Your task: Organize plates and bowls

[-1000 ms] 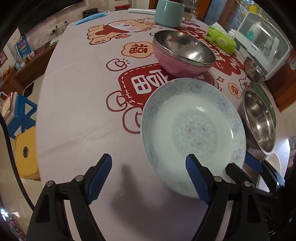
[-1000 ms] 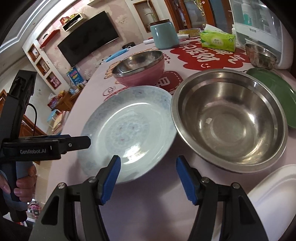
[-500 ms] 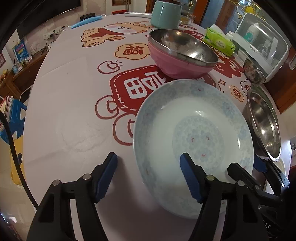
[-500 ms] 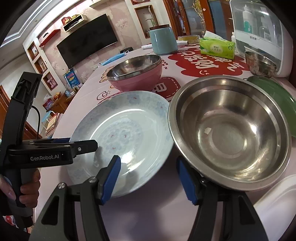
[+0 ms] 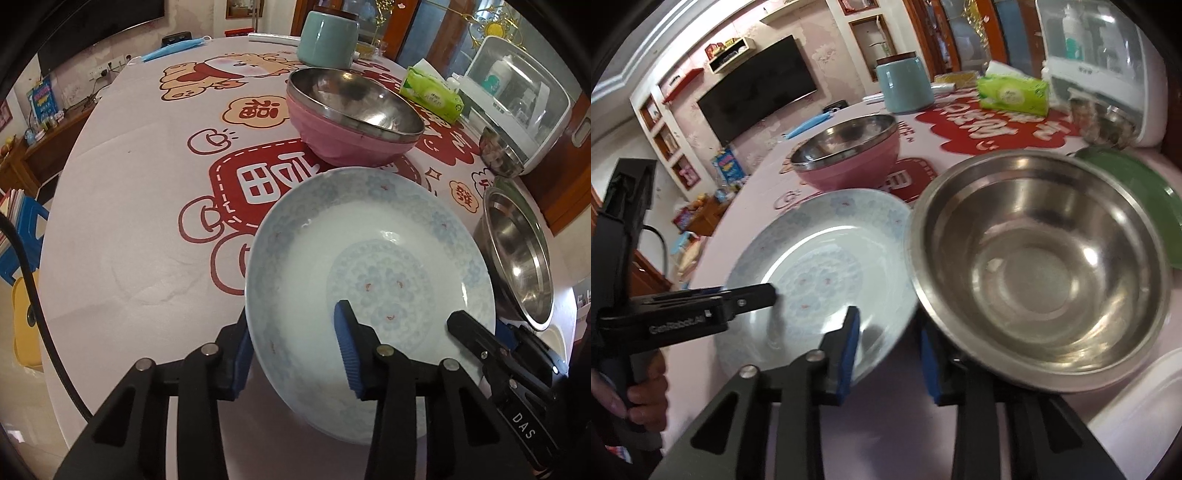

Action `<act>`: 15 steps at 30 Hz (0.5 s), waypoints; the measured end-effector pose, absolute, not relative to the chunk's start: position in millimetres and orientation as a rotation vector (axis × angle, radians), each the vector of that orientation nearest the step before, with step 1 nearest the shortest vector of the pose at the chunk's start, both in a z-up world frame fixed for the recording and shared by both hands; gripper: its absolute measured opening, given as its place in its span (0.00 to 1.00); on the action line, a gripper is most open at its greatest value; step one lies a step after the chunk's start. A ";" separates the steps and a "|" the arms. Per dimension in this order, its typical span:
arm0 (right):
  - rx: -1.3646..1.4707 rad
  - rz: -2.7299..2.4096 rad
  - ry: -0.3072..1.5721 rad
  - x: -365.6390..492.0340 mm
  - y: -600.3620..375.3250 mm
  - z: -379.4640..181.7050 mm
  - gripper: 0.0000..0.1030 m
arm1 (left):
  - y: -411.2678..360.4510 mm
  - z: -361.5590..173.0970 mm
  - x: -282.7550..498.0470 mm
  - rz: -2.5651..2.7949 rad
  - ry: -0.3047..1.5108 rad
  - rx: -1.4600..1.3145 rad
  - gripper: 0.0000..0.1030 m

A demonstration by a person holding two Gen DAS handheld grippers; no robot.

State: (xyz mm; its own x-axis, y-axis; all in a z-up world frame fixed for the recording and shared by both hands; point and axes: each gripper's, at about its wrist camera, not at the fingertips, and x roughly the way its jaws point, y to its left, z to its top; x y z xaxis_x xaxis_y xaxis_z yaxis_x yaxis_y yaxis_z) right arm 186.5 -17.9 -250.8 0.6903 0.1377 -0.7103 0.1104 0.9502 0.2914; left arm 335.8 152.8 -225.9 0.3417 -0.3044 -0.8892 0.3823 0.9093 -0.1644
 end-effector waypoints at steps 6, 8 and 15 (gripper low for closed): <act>0.348 0.024 0.824 186.7 -17.8 -251.3 0.26 | 152.4 -225.0 334.3 -0.451 1.151 0.092 0.38; 0.347 0.021 0.830 187.3 -18.4 -250.6 0.25 | 151.7 -224.5 332.6 -0.455 1.152 0.109 0.38; 0.378 0.015 0.853 184.1 -24.0 -250.0 0.20 | 152.5 -221.6 322.9 -0.474 1.170 0.159 0.36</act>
